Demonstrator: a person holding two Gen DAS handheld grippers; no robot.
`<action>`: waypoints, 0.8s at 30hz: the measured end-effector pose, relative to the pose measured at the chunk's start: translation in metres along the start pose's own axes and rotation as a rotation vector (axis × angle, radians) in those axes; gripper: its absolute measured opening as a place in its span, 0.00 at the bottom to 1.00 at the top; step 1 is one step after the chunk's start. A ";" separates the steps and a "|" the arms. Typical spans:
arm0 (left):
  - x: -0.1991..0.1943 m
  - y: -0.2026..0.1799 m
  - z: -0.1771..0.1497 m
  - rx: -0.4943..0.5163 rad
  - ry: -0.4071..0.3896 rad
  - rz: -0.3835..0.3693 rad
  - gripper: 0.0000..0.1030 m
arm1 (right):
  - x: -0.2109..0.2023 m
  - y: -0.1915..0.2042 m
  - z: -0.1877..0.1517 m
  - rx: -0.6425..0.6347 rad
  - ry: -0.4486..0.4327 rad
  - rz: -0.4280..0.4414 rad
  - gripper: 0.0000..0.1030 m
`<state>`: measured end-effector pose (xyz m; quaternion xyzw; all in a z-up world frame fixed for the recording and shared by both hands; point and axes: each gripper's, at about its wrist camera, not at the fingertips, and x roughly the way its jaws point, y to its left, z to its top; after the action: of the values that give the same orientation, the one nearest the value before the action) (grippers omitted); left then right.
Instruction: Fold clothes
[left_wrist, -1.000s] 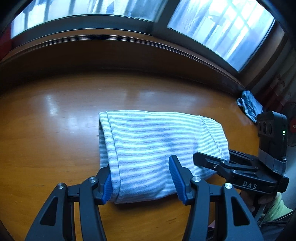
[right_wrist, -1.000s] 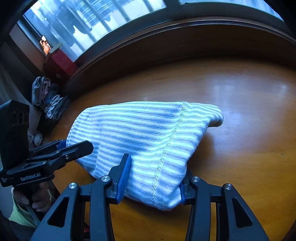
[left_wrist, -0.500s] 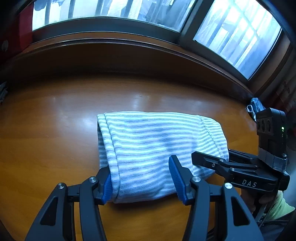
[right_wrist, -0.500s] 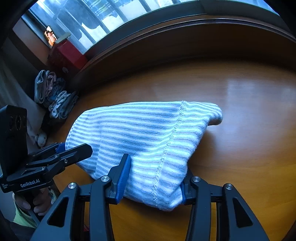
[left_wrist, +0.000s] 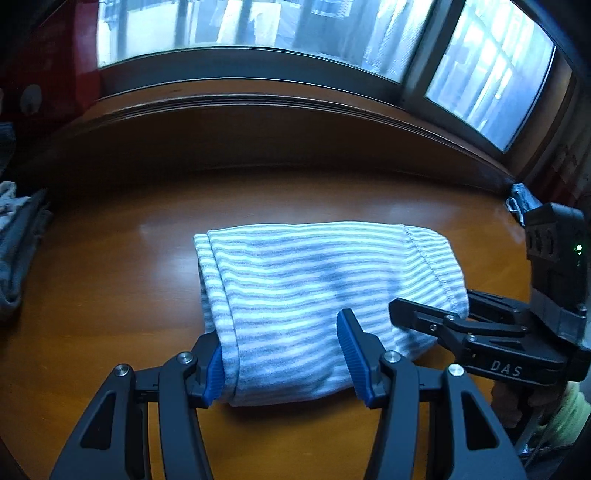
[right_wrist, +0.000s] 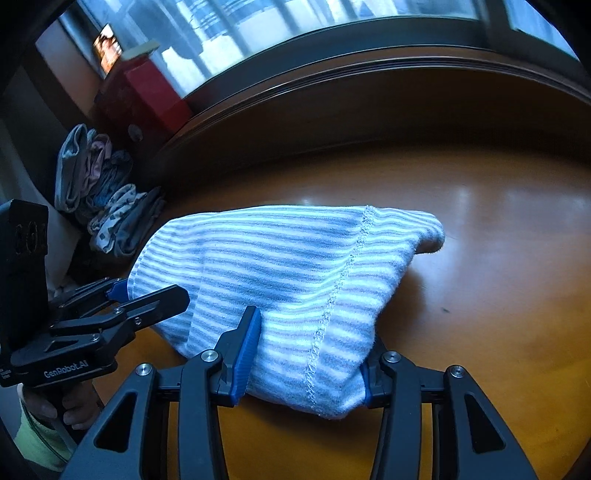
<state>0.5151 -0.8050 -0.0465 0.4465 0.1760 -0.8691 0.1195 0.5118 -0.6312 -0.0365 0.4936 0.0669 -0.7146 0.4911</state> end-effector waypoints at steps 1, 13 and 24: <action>0.002 0.004 0.002 -0.014 -0.007 0.005 0.49 | 0.003 0.003 0.002 -0.008 0.003 0.003 0.45; -0.007 0.035 -0.002 -0.103 -0.034 0.037 0.49 | 0.009 0.011 0.017 -0.021 -0.005 0.010 0.46; -0.045 0.029 0.017 0.010 -0.122 0.054 0.51 | -0.022 0.031 0.042 -0.098 -0.147 -0.009 0.46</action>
<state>0.5392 -0.8365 -0.0059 0.3977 0.1518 -0.8921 0.1513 0.5092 -0.6569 0.0140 0.4150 0.0676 -0.7468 0.5152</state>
